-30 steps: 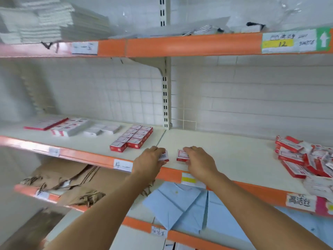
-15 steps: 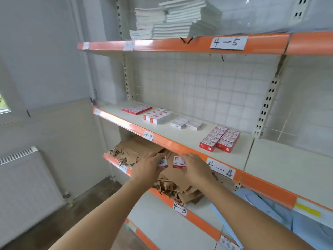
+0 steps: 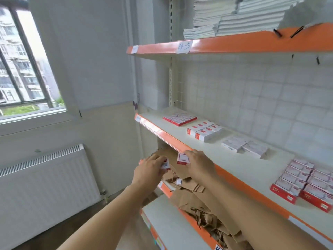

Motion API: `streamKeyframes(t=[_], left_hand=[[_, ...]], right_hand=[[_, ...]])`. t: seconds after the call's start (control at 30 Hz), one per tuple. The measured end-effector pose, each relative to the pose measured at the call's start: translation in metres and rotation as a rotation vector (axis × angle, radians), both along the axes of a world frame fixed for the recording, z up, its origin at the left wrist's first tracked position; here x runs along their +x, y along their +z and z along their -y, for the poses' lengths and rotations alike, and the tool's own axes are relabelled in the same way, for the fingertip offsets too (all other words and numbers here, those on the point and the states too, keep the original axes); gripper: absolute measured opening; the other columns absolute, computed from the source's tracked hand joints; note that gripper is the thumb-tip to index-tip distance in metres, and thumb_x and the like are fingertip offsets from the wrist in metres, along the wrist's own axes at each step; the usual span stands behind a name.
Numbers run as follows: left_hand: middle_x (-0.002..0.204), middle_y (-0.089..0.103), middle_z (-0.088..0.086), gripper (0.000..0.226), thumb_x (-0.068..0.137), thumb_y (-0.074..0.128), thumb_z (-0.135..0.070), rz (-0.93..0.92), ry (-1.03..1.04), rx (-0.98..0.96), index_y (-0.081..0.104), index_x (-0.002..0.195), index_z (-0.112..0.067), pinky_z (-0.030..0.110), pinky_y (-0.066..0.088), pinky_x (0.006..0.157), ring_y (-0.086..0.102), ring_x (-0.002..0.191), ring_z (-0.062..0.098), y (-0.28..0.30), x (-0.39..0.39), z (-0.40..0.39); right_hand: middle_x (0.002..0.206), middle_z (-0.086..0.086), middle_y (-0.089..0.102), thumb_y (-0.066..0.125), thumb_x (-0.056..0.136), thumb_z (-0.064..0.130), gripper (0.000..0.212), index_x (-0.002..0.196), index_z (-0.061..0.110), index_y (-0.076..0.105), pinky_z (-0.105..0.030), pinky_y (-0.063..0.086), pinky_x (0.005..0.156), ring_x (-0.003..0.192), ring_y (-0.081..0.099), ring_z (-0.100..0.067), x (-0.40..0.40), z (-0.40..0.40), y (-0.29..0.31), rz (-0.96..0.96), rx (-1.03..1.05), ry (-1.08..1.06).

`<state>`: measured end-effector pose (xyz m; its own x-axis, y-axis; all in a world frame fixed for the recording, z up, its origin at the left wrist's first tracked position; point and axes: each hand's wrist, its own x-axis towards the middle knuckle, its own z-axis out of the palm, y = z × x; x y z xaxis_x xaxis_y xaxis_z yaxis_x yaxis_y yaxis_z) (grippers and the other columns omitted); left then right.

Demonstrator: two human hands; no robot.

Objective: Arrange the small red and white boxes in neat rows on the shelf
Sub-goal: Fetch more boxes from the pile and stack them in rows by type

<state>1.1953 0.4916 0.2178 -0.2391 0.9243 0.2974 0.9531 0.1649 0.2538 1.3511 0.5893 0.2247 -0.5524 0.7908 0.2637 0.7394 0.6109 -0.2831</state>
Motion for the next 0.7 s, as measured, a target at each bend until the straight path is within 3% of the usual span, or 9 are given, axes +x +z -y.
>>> streamKeyframes(t=[0.13, 0.4, 0.7], left_hand=[[0.126, 0.051, -0.015, 0.038, 0.093, 0.052, -0.042, -0.001, 0.031, 0.004, 0.046, 0.131, -0.037, 0.028, 0.048, 0.071, 0.05, 0.112, 0.012, -0.003, -0.034, -0.019], [0.126, 0.052, -0.012, 0.042, 0.093, 0.053, -0.04, 0.03, 0.054, -0.014, 0.044, 0.134, -0.038, 0.029, 0.054, 0.075, 0.05, 0.113, 0.01, -0.008, -0.113, -0.076], [0.129, 0.051, -0.011, 0.043, 0.094, 0.05, -0.038, -0.033, -0.144, -0.01, 0.042, 0.137, -0.036, 0.031, 0.054, 0.079, 0.047, 0.117, 0.013, 0.001, -0.21, -0.159]], right_hand=[[0.131, -0.003, 0.052, 0.055, 0.093, 0.017, 0.047, 0.138, 0.019, 0.041, -0.029, 0.046, 0.089, 0.118, 0.047, -0.02, -0.038, -0.028, 0.002, -0.006, -0.008, 0.036], [0.128, -0.001, 0.054, 0.055, 0.093, 0.015, 0.046, 0.137, 0.02, 0.042, -0.029, 0.047, 0.087, 0.115, 0.05, -0.019, -0.115, -0.086, -0.003, 0.001, -0.008, 0.039], [0.132, 0.0, 0.052, 0.056, 0.092, 0.019, 0.045, 0.135, 0.02, 0.044, -0.029, 0.045, 0.089, 0.12, 0.046, -0.018, -0.192, -0.146, -0.004, -0.043, -0.018, -0.184]])
